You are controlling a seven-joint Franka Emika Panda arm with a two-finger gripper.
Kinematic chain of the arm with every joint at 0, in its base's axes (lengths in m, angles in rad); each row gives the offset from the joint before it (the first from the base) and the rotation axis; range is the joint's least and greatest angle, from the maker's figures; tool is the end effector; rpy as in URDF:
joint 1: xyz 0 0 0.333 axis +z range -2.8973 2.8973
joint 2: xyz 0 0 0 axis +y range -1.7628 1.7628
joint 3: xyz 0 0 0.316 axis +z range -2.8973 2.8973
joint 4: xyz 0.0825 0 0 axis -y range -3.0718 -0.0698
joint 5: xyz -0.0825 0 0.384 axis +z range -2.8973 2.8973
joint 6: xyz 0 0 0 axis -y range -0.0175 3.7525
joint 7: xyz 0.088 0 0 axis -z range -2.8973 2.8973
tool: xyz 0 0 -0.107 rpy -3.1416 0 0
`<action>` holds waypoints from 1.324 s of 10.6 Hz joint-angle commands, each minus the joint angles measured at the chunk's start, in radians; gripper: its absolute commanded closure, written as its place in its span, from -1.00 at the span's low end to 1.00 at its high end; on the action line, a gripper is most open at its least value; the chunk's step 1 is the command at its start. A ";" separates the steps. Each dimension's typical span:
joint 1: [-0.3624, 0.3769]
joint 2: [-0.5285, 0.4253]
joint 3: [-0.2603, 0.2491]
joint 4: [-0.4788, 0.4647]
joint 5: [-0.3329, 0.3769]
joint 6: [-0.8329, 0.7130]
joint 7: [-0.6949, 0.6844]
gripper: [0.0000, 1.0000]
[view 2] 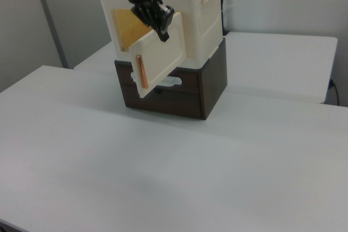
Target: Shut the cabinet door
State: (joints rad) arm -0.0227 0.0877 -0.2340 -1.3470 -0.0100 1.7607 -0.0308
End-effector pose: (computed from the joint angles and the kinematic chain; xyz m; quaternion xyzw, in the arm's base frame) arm 0.5782 -0.1444 0.7026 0.9804 -0.1090 0.1596 0.0382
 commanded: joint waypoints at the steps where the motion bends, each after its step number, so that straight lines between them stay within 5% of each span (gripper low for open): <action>1: 0.032 -0.008 0.013 -0.063 0.051 0.025 -0.004 1.00; 3: 0.078 0.006 0.015 -0.063 0.140 0.046 0.079 1.00; 7: 0.127 0.041 0.037 -0.061 0.148 0.123 0.143 1.00; 10: 0.125 0.127 0.119 -0.061 0.179 0.386 0.158 1.00; 12: 0.125 0.159 0.137 -0.063 0.179 0.605 0.202 1.00; 14: 0.119 0.165 0.136 -0.064 0.176 0.655 0.206 1.00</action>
State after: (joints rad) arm 0.1008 0.2582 -0.0963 -1.4033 0.1515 2.3619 0.1589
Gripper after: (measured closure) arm 0.991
